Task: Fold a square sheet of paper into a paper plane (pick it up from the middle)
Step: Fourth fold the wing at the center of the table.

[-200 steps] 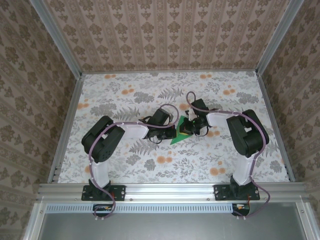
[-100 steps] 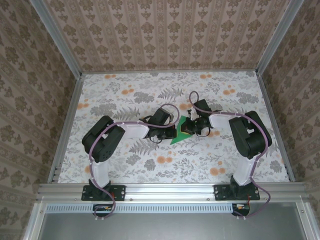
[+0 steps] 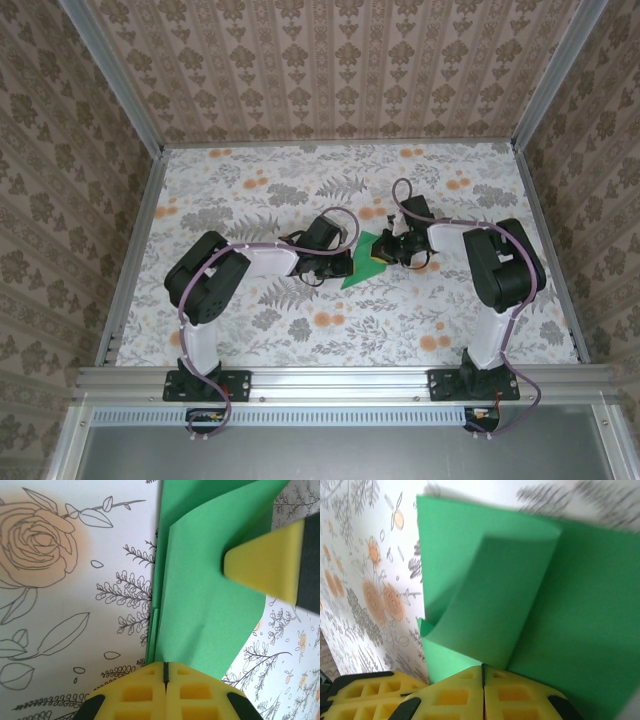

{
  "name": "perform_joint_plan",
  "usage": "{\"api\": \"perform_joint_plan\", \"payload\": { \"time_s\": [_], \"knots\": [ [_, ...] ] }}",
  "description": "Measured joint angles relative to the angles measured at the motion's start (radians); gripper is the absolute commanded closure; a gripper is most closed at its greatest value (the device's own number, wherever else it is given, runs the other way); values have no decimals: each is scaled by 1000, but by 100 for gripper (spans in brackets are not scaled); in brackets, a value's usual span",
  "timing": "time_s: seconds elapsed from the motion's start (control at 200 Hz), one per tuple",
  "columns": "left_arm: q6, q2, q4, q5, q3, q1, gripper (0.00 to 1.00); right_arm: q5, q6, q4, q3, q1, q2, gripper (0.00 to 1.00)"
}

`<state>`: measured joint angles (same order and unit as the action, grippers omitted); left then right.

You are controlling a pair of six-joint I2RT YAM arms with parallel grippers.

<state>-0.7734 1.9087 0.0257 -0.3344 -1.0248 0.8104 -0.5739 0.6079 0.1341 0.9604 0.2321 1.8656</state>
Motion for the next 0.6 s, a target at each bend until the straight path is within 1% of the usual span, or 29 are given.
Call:
{"api": "perform_joint_plan", "payload": {
  "time_s": [0.17, 0.37, 0.505, 0.6],
  "knots": [
    [0, 2, -4, -1, -5, 0, 100, 8, 9, -11, 0, -3, -7, 92],
    [0, 3, -14, -1, -11, 1, 100, 24, 16, -47, 0, 58, -57, 91],
    [0, 3, -19, 0, -12, 1, 100, 22, 16, -55, 0, 105, -53, 91],
    [0, 3, -21, 2, -13, 1, 100, 20, 12, -55, 0, 108, -35, 92]
  ]
}}
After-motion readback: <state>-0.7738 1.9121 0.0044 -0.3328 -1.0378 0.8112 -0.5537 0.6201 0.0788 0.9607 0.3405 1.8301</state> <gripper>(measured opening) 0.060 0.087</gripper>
